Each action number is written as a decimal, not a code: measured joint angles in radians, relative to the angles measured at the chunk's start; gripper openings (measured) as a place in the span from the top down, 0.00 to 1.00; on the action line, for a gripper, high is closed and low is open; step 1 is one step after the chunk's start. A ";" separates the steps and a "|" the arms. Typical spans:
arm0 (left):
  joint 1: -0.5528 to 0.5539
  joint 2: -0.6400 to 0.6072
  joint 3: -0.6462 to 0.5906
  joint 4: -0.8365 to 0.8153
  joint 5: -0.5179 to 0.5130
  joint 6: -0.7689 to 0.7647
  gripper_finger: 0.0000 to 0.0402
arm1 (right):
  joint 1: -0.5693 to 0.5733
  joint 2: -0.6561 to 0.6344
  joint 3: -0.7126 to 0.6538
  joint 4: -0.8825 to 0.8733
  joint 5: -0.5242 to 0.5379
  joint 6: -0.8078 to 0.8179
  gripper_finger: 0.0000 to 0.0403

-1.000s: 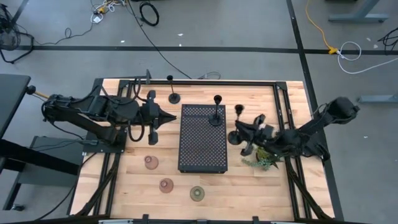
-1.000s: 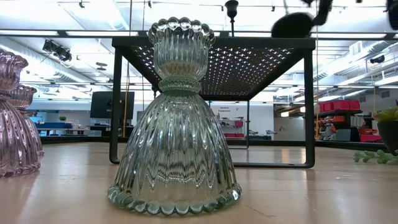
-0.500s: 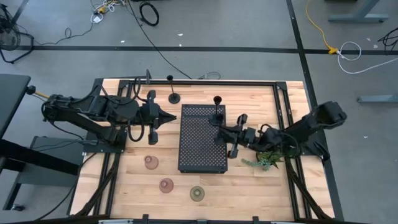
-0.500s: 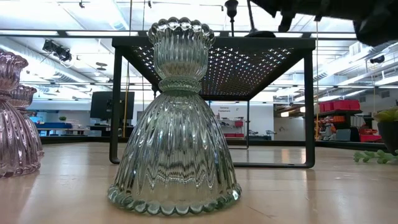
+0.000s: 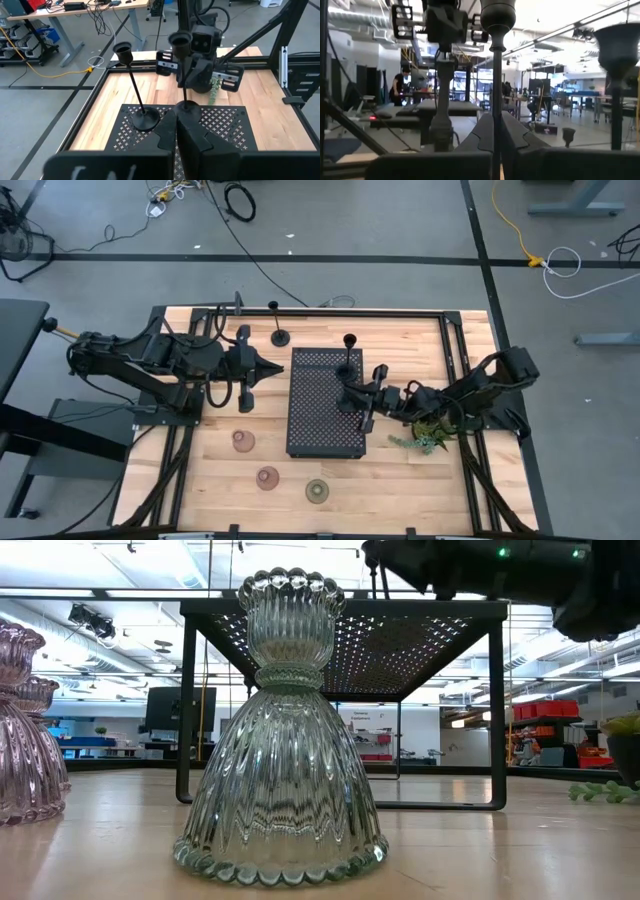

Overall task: Pick & Place candle stick holders
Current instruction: Put the bottom black candle holder on the shelf aligned with the other black candle holder, then put the black candle holder on the shelf aligned with the other black candle holders

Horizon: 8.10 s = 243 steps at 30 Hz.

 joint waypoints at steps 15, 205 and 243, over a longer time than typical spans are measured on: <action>0.000 0.000 0.000 0.000 0.000 0.001 0.96 | -0.017 0.020 0.000 0.005 -0.024 0.011 0.96; -0.188 0.244 -0.160 0.764 0.155 0.102 0.97 | 0.197 -0.081 0.404 -0.657 0.007 0.090 0.66; -0.179 0.184 -0.135 0.612 0.249 0.122 0.91 | 0.367 -0.134 0.402 -0.697 0.360 -0.072 1.00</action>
